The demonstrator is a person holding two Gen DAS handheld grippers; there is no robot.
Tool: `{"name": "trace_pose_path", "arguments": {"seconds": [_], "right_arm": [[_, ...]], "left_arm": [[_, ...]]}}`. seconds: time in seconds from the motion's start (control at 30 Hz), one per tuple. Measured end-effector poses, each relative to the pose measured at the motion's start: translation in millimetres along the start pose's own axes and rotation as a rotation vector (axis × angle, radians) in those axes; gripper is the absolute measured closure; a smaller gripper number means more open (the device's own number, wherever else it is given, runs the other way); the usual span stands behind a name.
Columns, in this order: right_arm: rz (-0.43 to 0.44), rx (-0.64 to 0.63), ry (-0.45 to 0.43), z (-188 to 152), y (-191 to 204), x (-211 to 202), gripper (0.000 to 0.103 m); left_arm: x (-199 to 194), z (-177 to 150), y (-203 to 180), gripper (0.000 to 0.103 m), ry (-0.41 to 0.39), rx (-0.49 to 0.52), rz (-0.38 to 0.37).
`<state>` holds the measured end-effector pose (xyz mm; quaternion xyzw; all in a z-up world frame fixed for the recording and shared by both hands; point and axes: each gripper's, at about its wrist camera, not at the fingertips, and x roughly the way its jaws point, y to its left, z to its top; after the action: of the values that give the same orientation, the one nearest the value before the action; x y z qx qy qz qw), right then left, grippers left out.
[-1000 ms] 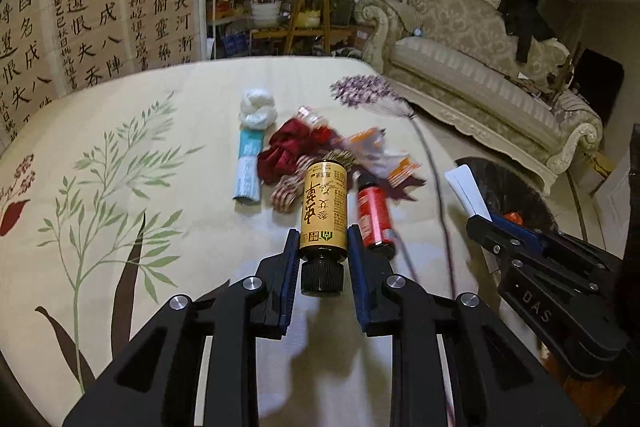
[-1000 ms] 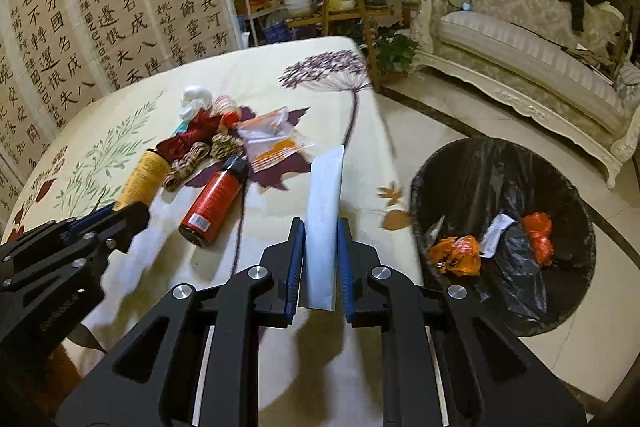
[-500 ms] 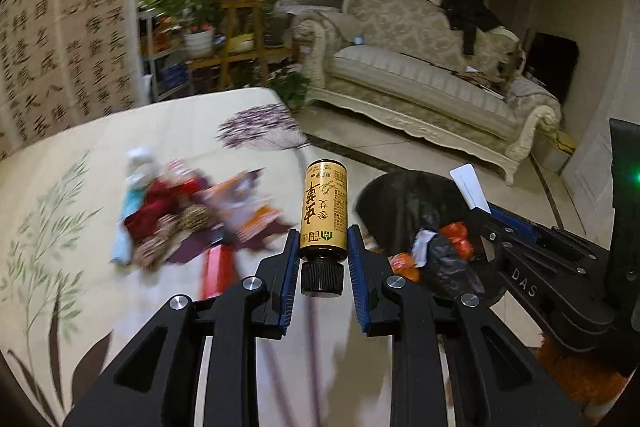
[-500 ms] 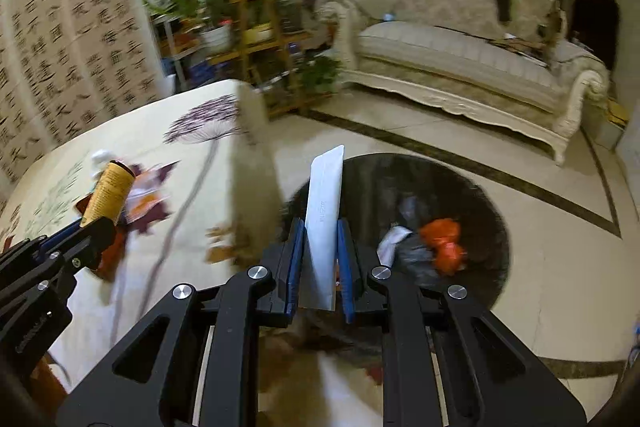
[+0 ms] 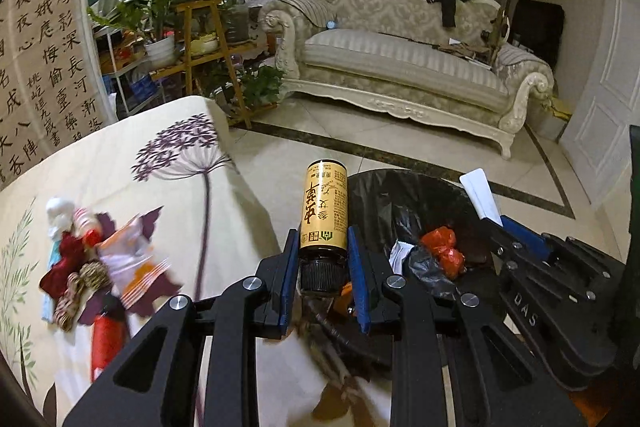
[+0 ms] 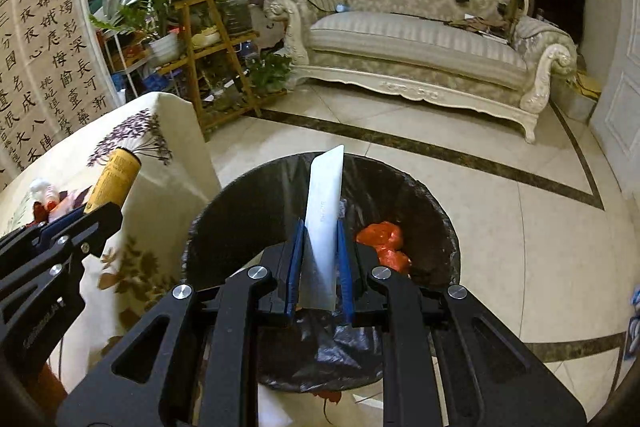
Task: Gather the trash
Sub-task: 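Carry the gold bottle and white tube over the black trash bin, then open both tools to drop the bottle and tube into the bin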
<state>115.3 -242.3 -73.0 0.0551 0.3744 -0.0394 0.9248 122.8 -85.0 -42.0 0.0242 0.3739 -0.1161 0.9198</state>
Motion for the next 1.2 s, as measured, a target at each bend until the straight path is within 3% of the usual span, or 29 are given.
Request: {"name": "trace_pose_path", "arguments": {"seconds": [0.63,0.77,1.2], "right_arm": [[-0.014,0.051,0.030,9,-24,31,0.084],[-0.016,0.066,0.028,7,-27,31,0.072],[-0.018,0.081,0.021,3,-29,20,0.063]], "left_arm": [[38,13,-30,0.077,0.061,0.051,0.013],[38,14,-29,0.056,0.056,0.049,0.018],[27,12,-22,0.035,0.026,0.041,0.044]]}}
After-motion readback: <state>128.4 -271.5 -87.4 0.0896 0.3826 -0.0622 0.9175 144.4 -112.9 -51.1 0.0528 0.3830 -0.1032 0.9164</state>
